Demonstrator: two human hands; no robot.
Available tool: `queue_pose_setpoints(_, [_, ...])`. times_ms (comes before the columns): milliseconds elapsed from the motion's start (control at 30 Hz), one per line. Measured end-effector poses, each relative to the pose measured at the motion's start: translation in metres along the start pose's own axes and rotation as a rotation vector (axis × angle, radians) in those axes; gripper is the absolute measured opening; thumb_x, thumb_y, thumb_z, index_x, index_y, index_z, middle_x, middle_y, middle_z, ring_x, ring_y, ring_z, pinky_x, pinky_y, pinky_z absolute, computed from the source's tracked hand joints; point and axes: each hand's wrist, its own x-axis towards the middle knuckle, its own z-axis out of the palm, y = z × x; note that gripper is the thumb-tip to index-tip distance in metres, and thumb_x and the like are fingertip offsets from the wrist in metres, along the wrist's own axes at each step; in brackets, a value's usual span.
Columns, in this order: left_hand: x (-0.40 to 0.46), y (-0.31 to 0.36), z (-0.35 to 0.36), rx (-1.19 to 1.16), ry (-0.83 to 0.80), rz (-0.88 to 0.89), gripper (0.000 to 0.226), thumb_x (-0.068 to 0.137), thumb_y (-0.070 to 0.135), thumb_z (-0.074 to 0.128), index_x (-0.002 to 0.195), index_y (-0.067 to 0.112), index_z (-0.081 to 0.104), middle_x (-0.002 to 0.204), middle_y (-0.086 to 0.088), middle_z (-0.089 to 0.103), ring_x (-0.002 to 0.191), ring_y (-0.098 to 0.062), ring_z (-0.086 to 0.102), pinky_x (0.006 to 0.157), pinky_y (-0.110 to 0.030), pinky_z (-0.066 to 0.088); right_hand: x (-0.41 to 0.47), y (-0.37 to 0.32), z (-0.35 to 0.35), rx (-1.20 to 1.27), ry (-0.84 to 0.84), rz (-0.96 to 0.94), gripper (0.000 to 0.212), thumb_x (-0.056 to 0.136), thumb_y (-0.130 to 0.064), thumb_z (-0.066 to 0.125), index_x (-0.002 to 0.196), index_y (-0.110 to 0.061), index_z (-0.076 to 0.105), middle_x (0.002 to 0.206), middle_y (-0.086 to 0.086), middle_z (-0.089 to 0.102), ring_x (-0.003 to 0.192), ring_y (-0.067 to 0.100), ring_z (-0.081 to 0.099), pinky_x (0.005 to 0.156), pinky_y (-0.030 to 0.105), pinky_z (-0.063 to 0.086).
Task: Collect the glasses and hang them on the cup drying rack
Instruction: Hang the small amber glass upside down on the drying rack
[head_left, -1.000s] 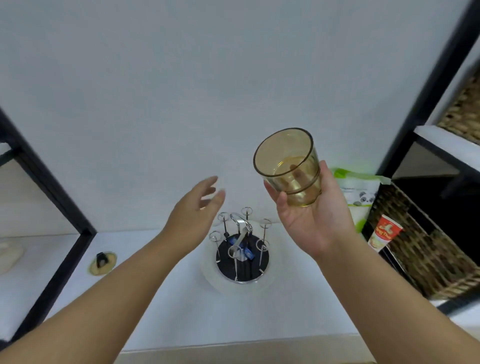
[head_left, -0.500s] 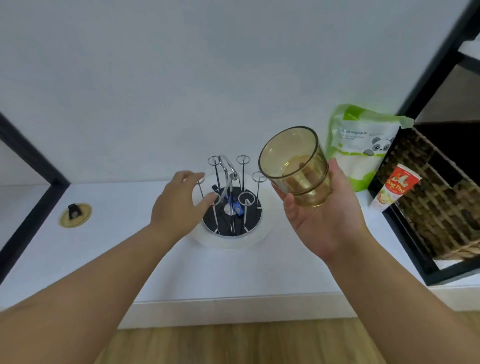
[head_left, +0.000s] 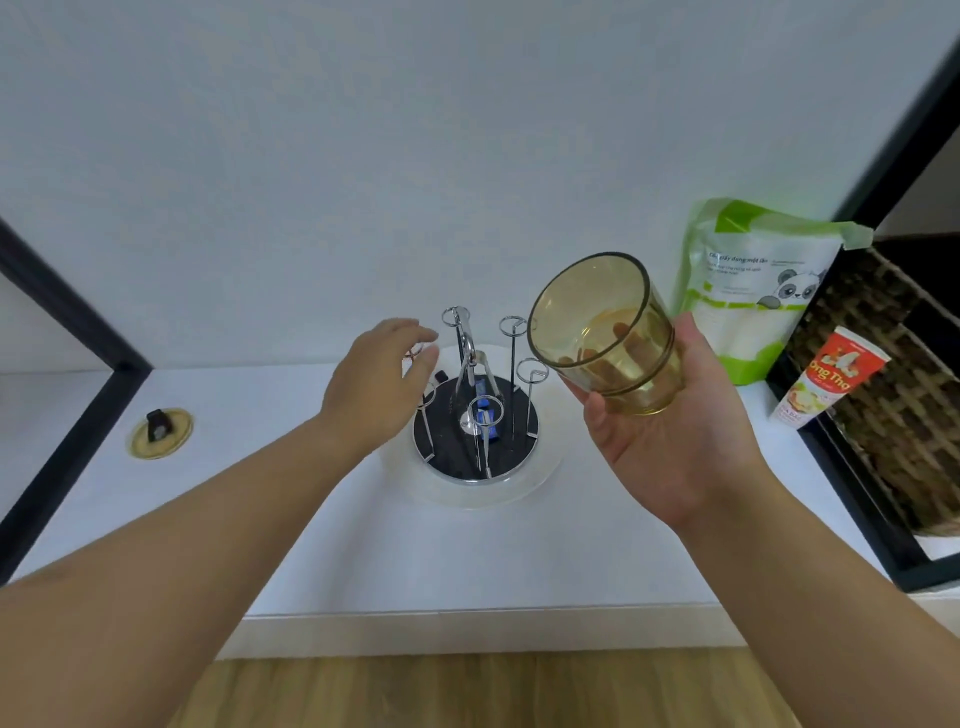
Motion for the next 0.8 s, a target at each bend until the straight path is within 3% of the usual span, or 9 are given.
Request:
queue_pose_setpoints(167, [-0.033, -0.006, 0.01, 0.02, 0.066, 0.017, 0.029, 0.102, 0.037, 0.058, 0.128, 0.03, 0.069, 0.143, 0.012, 0.06, 0.135, -0.013, 0.052, 0.105, -0.03, 0.04, 0.003, -0.002, -0.004, -0.021, 0.045, -0.012, 0.06, 0.101, -0.06, 0.053, 0.143, -0.018, 0.066, 0.144, 0.013, 0.067, 0.133, 0.031, 0.064, 0.054, 0.025, 0.059])
queue_pose_setpoints(267, [-0.034, -0.015, 0.014, 0.029, 0.041, -0.015, 0.032, 0.102, 0.038, 0.059, 0.131, 0.028, 0.069, 0.141, 0.01, 0.062, 0.133, -0.015, 0.054, 0.107, -0.03, 0.04, 0.006, -0.003, -0.006, -0.073, 0.054, -0.049, 0.049, 0.103, -0.058, 0.053, 0.124, -0.019, 0.074, 0.11, 0.007, 0.081, 0.088, 0.02, 0.076, 0.055, 0.025, 0.059])
queue_pose_setpoints(333, [-0.032, -0.018, 0.014, 0.004, 0.028, -0.04, 0.033, 0.102, 0.04, 0.06, 0.131, 0.027, 0.071, 0.134, 0.009, 0.067, 0.127, -0.015, 0.059, 0.106, -0.032, 0.044, 0.006, -0.002, -0.005, -0.102, 0.071, -0.079, 0.04, 0.104, -0.056, 0.052, 0.116, -0.024, 0.072, 0.09, 0.0, 0.08, 0.07, 0.015, 0.075, 0.055, 0.026, 0.059])
queue_pose_setpoints(467, [-0.027, -0.019, 0.012, -0.029, 0.003, -0.065, 0.033, 0.102, 0.037, 0.061, 0.131, 0.026, 0.071, 0.125, 0.005, 0.072, 0.114, -0.017, 0.064, 0.102, -0.034, 0.048, 0.012, 0.007, -0.012, -0.16, 0.092, -0.099, 0.036, 0.104, -0.055, 0.053, 0.112, -0.024, 0.068, 0.086, -0.002, 0.078, 0.068, 0.015, 0.075, 0.057, 0.027, 0.06])
queue_pose_setpoints(700, [-0.021, -0.025, 0.005, -0.031, -0.044, -0.063, 0.032, 0.102, 0.036, 0.06, 0.132, 0.026, 0.07, 0.122, 0.004, 0.072, 0.114, -0.016, 0.063, 0.102, -0.033, 0.047, 0.016, 0.019, -0.009, -0.237, 0.107, -0.1, 0.034, 0.104, -0.052, 0.054, 0.088, -0.027, 0.069, 0.08, -0.004, 0.078, 0.067, 0.014, 0.075, 0.058, 0.028, 0.06])
queue_pose_setpoints(800, [-0.021, -0.027, 0.004, -0.042, -0.05, -0.066, 0.033, 0.102, 0.038, 0.061, 0.132, 0.028, 0.07, 0.121, 0.005, 0.072, 0.114, -0.015, 0.063, 0.103, -0.035, 0.047, 0.018, 0.019, -0.002, -0.339, 0.114, -0.145, 0.03, 0.104, -0.051, 0.056, 0.097, -0.025, 0.07, 0.087, -0.001, 0.078, 0.072, 0.017, 0.075, 0.059, 0.032, 0.061])
